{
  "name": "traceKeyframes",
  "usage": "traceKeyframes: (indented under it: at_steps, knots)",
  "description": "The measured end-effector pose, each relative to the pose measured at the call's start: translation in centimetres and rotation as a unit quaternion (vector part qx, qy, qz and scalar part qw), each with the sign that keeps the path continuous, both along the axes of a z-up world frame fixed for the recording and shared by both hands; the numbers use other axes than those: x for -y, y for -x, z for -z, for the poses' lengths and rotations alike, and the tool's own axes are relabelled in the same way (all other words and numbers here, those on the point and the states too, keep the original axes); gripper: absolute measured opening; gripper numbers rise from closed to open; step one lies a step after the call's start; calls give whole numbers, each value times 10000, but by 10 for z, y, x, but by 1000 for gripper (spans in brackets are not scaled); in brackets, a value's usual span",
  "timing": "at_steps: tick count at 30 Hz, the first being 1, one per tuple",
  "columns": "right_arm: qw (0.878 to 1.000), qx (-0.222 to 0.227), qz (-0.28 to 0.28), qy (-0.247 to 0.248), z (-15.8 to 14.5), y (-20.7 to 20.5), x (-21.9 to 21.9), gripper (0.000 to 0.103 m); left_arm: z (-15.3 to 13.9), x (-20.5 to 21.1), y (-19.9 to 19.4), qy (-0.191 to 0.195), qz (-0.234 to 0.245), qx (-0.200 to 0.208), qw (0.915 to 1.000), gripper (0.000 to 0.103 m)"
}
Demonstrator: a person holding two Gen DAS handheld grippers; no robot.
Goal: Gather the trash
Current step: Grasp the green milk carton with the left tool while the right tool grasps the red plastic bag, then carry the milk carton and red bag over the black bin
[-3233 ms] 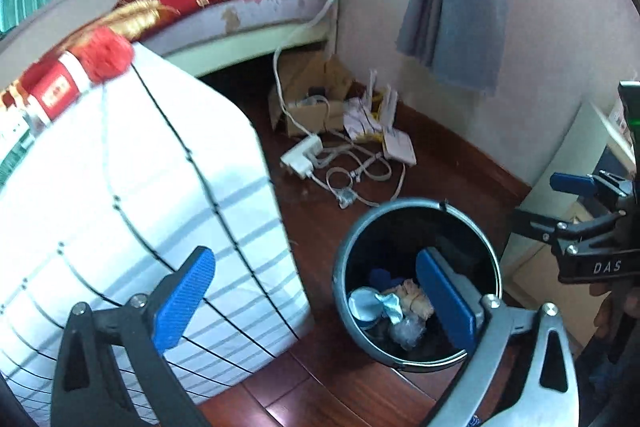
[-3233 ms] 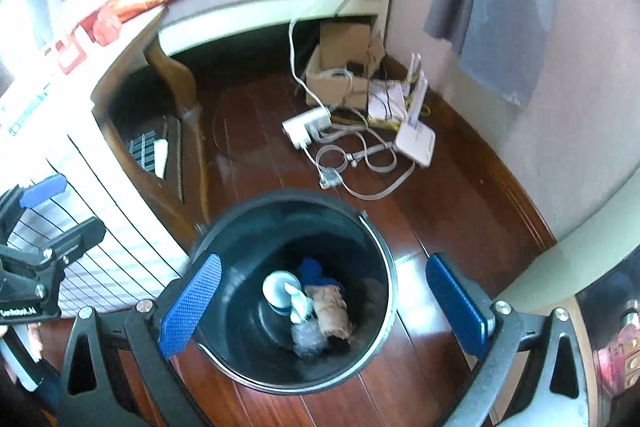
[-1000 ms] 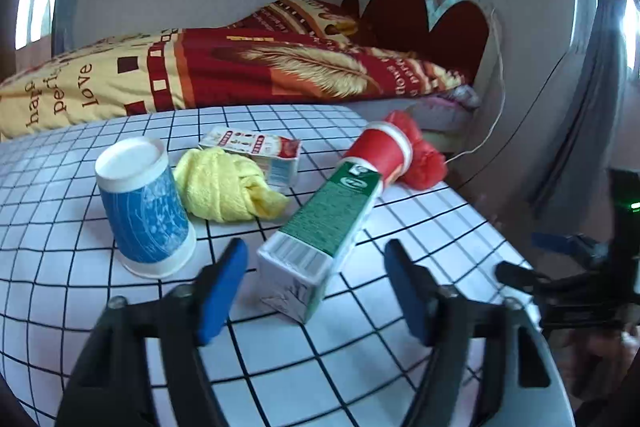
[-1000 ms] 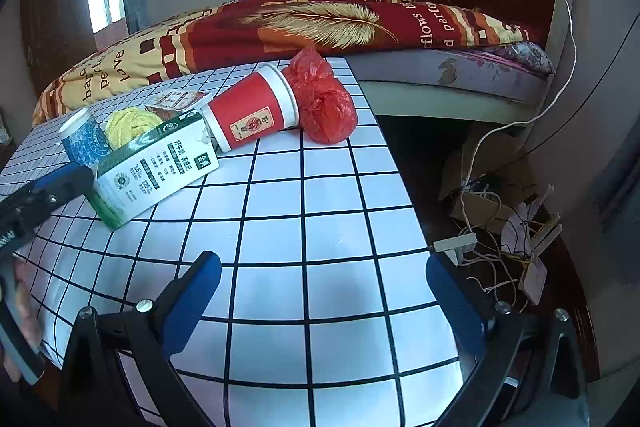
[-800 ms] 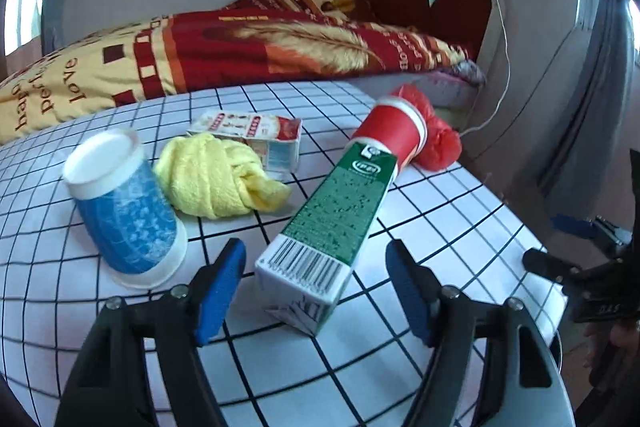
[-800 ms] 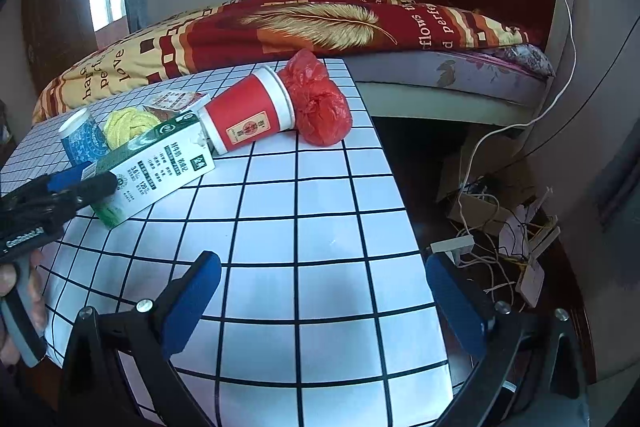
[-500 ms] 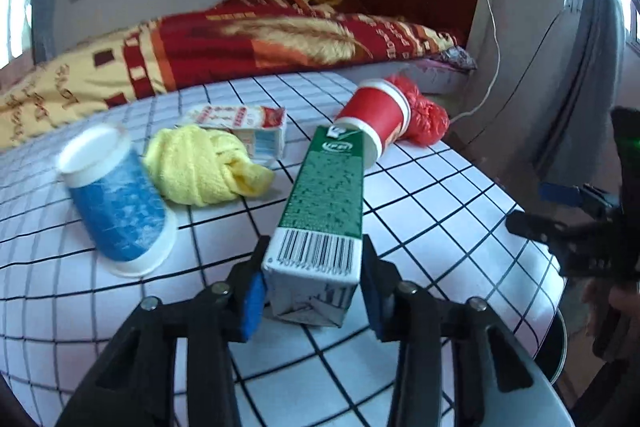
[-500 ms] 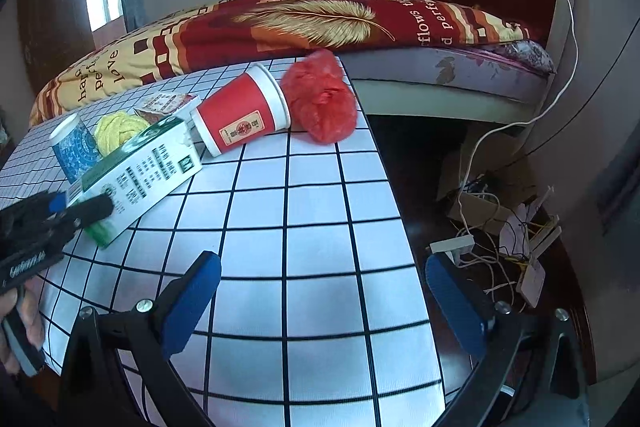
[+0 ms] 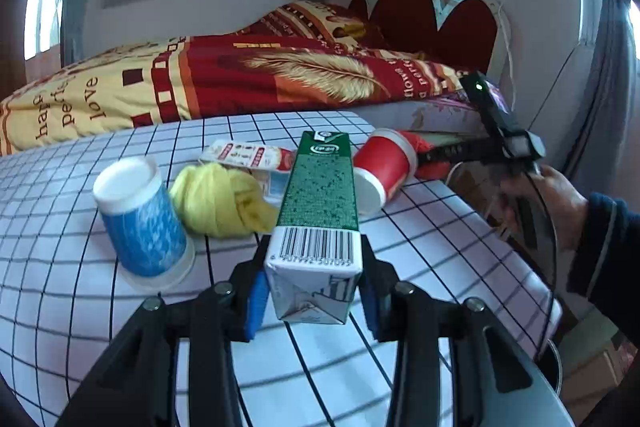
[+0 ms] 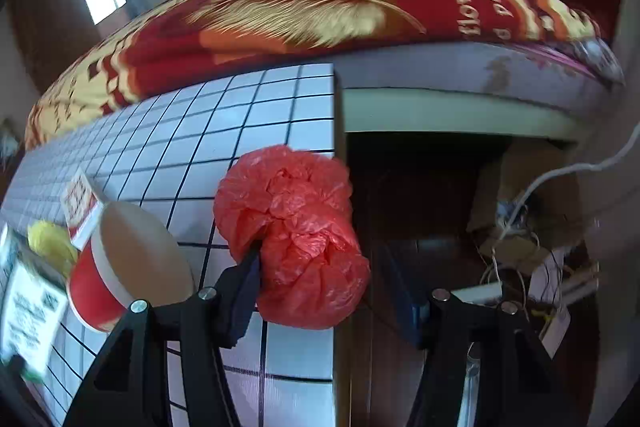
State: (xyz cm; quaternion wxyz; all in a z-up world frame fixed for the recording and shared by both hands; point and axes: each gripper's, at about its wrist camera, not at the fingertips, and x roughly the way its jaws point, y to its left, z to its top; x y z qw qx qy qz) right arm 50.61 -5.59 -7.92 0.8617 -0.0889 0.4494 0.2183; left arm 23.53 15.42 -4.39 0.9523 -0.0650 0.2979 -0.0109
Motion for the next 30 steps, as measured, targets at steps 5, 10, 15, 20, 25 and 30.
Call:
traceKeyframes:
  at_steps: [5,10,15,20,25,30]
  knots:
    - [9983,455,-257,263,7,19,-16,31,3,-2,-22,-69,-174,-176,9997,40]
    - [9977,624,-141,222,-2,46,-11,26,0,-4,-12,-9,-210,4,9998,40]
    - [9973,715,-37,187,-21,97,5,26,-3,3,6,-51,-229,21,9997,39]
    - [9957,921,-2,60,-52,159,27,26,-15,18,31,-121,-123,114,9998,39]
    - [9927,1207,-28,-47,-83,227,47,26,-28,31,63,-99,-91,251,9996,39]
    - [9900,1391,85,-219,-99,286,71,26,-38,49,94,10,87,386,9992,39]
